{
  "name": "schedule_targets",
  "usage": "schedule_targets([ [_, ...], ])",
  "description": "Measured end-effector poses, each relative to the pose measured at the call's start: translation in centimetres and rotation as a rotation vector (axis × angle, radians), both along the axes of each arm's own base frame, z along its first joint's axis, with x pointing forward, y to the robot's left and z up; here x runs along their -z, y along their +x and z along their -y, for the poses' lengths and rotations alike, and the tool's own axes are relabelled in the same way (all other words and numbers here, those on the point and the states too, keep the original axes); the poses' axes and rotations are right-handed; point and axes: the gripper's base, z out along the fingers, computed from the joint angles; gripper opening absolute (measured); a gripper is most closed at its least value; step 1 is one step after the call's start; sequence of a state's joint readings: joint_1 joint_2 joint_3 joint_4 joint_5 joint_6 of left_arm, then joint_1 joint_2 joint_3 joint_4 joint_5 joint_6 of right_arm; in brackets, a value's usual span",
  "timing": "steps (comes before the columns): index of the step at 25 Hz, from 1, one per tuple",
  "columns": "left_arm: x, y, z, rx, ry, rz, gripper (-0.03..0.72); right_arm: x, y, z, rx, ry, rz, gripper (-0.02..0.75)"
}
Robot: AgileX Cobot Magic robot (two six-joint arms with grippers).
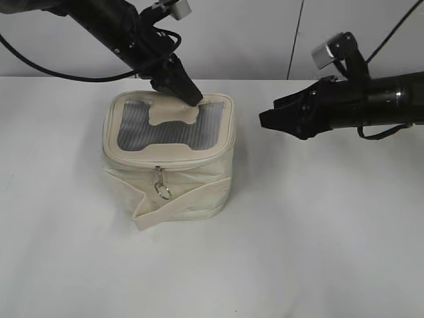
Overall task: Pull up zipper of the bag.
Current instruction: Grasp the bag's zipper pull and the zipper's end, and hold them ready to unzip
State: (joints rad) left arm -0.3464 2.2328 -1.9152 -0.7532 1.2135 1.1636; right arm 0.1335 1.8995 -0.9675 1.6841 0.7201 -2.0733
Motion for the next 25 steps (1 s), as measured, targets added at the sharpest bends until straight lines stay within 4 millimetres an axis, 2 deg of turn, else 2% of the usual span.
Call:
schedule_targets([
  [5,0.0,0.0,0.0,0.000,0.000,0.000,0.052,0.7,-0.3,-1.7,-0.053,-0.046,0.042,0.440],
  [12,0.0,0.0,0.0,-0.001,0.000,0.000,0.050,2.9,-0.1,-2.3,-0.018,-0.028,-0.027,0.440],
  [21,0.0,0.0,0.0,-0.001,0.000,0.001,0.050,3.1,-0.6,-4.5,-0.037,-0.037,-0.031,0.440],
  [25,0.0,0.0,0.0,-0.002,0.000,0.001,0.050,3.2,-0.4,-4.6,-0.025,-0.067,-0.028,0.440],
])
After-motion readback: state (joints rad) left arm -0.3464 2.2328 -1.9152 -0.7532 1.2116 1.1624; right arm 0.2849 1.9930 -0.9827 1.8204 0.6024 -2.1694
